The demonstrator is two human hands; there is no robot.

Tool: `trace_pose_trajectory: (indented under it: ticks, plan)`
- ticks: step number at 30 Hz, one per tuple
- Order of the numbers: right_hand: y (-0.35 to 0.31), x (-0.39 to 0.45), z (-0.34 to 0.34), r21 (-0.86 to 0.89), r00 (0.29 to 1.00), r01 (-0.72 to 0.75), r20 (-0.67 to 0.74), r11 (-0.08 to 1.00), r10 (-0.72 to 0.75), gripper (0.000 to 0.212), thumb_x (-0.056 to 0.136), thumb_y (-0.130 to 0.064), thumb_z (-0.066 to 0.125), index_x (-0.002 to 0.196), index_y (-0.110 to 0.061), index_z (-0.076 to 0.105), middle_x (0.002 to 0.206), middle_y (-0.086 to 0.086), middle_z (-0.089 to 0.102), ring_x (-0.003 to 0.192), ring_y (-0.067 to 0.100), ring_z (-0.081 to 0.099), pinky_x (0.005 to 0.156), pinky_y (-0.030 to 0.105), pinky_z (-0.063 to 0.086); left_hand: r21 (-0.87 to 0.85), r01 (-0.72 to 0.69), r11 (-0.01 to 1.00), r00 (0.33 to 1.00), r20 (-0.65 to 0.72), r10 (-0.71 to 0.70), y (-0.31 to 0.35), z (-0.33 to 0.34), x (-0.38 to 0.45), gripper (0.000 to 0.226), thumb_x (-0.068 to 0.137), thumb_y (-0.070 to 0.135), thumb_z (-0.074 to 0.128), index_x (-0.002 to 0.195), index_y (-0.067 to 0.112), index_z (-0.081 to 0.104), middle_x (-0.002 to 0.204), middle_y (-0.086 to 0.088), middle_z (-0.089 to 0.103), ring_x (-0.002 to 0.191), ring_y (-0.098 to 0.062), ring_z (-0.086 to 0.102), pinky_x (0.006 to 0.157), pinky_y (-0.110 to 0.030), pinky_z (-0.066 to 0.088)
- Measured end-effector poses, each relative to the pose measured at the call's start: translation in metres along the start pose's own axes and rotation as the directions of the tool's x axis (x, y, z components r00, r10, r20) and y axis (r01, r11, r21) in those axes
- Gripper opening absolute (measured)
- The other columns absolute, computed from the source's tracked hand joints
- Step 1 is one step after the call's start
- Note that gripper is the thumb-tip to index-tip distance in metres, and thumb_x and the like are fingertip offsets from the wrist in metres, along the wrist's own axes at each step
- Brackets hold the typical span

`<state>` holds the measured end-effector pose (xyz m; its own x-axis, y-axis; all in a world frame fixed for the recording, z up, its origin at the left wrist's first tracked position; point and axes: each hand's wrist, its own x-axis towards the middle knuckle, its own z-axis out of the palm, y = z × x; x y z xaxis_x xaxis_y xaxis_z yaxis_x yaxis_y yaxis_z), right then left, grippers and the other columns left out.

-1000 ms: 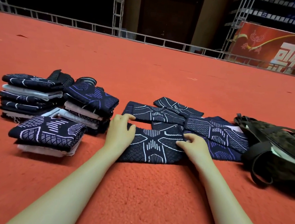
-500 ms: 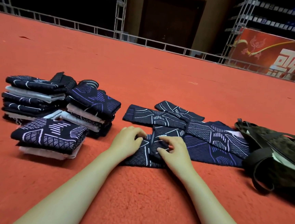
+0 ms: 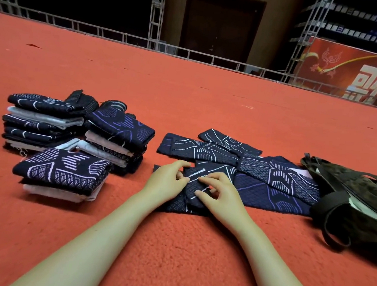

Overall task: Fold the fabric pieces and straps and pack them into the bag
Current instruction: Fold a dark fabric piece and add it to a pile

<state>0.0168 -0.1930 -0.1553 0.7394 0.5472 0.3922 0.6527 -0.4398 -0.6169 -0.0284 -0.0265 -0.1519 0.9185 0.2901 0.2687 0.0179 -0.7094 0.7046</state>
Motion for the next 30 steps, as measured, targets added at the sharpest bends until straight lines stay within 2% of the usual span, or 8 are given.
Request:
trace_pose_trajectory:
  ticks: [6, 10, 13, 17, 21, 24, 27, 30]
  plan:
    - [-0.004, 0.003, 0.004, 0.042, 0.987, -0.158, -0.03, 0.987, 0.159, 0.033, 0.093, -0.022, 0.057, 0.126, -0.02, 0.059, 0.111, 0.0, 0.053, 0.093, 0.007, 0.055, 0.09, 0.02, 0.044, 0.141, -0.05, 0.989, 0.998, 0.037, 0.045, 0.002, -0.001, -0.003, 0.037, 0.09, 0.026, 0.057, 0.127, 0.031, 0.052, 0.079, 0.012, 0.055, 0.078, -0.009, 0.052, 0.074, -0.028, 0.044]
    - [-0.003, 0.008, -0.001, 0.205, 0.942, -0.323, -0.02, 0.924, 0.334, 0.038, 0.091, -0.022, 0.061, 0.128, -0.02, 0.056, 0.092, -0.007, 0.06, 0.081, 0.004, 0.055, 0.068, 0.012, 0.039, 0.148, -0.075, 0.986, 0.991, 0.118, 0.058, 0.001, -0.002, -0.002, 0.046, 0.088, 0.03, 0.058, 0.133, 0.031, 0.048, 0.094, 0.011, 0.054, 0.084, -0.009, 0.049, 0.083, -0.029, 0.045]
    - [-0.004, 0.009, -0.003, 0.391, 0.914, -0.384, 0.035, 0.837, 0.403, 0.041, 0.088, -0.014, 0.064, 0.128, -0.015, 0.056, 0.072, -0.01, 0.057, 0.053, -0.003, 0.049, 0.054, 0.016, 0.037, 0.104, -0.071, 0.992, 0.988, 0.143, 0.056, -0.001, -0.001, -0.001, 0.051, 0.088, 0.03, 0.06, 0.136, 0.03, 0.046, 0.103, 0.008, 0.052, 0.091, -0.011, 0.05, 0.091, -0.03, 0.043]
    - [-0.009, 0.007, -0.009, 0.536, 0.902, -0.374, 0.018, 0.757, 0.432, 0.04, 0.088, -0.006, 0.061, 0.127, -0.011, 0.056, 0.067, -0.007, 0.053, 0.042, -0.003, 0.045, 0.041, 0.014, 0.035, 0.077, -0.089, 0.993, 0.99, 0.116, 0.08, 0.0, 0.005, -0.003, 0.054, 0.087, 0.033, 0.061, 0.138, 0.031, 0.043, 0.115, 0.002, 0.05, 0.115, -0.017, 0.044, 0.104, -0.031, 0.035]
    - [-0.015, 0.005, -0.014, 0.599, 0.905, -0.242, -0.145, 0.764, 0.4, 0.039, 0.083, -0.006, 0.065, 0.12, -0.016, 0.061, 0.069, -0.007, 0.055, 0.06, 0.006, 0.049, 0.058, 0.02, 0.041, 0.035, -0.159, 0.987, 0.986, -0.034, 0.161, 0.012, 0.01, -0.007, 0.055, 0.082, 0.034, 0.068, 0.133, 0.029, 0.05, 0.118, 0.005, 0.048, 0.114, -0.011, 0.038, 0.101, -0.023, 0.032]
    - [-0.019, 0.003, -0.015, 0.707, 0.889, -0.211, -0.148, 0.675, 0.434, 0.033, 0.078, -0.019, 0.069, 0.111, -0.024, 0.065, 0.081, 0.002, 0.062, 0.075, 0.019, 0.055, 0.072, 0.037, 0.046, -0.181, -0.109, 0.977, 0.994, 0.003, 0.111, 0.022, 0.013, -0.008, 0.048, 0.081, 0.02, 0.071, 0.127, 0.022, 0.056, 0.098, 0.005, 0.058, 0.085, -0.01, 0.054, 0.085, -0.021, 0.045]
    - [-0.025, 0.002, -0.014, 0.747, 0.907, -0.26, -0.03, 0.613, 0.421, 0.024, 0.089, -0.005, 0.056, 0.109, -0.012, 0.067, 0.08, 0.008, 0.063, 0.068, 0.018, 0.054, 0.065, 0.032, 0.045, -0.427, 0.107, 0.898, 0.988, 0.144, -0.05, 0.029, 0.015, -0.01, 0.028, 0.089, 0.009, 0.058, 0.117, 0.015, 0.06, 0.093, -0.002, 0.067, 0.072, -0.01, 0.06, 0.074, -0.026, 0.052]
    - [-0.026, 0.001, -0.006, 0.594, 0.933, -0.298, 0.016, 0.748, 0.359, 0.035, 0.086, 0.004, 0.053, 0.114, -0.011, 0.067, 0.09, 0.006, 0.066, 0.074, 0.014, 0.057, 0.068, 0.021, 0.046, -0.656, 0.273, 0.703, 0.96, 0.23, -0.159, 0.037, 0.012, -0.013, 0.02, 0.1, 0.016, 0.041, 0.102, 0.012, 0.061, 0.086, -0.005, 0.068, 0.062, -0.005, 0.063, 0.059, -0.018, 0.051]
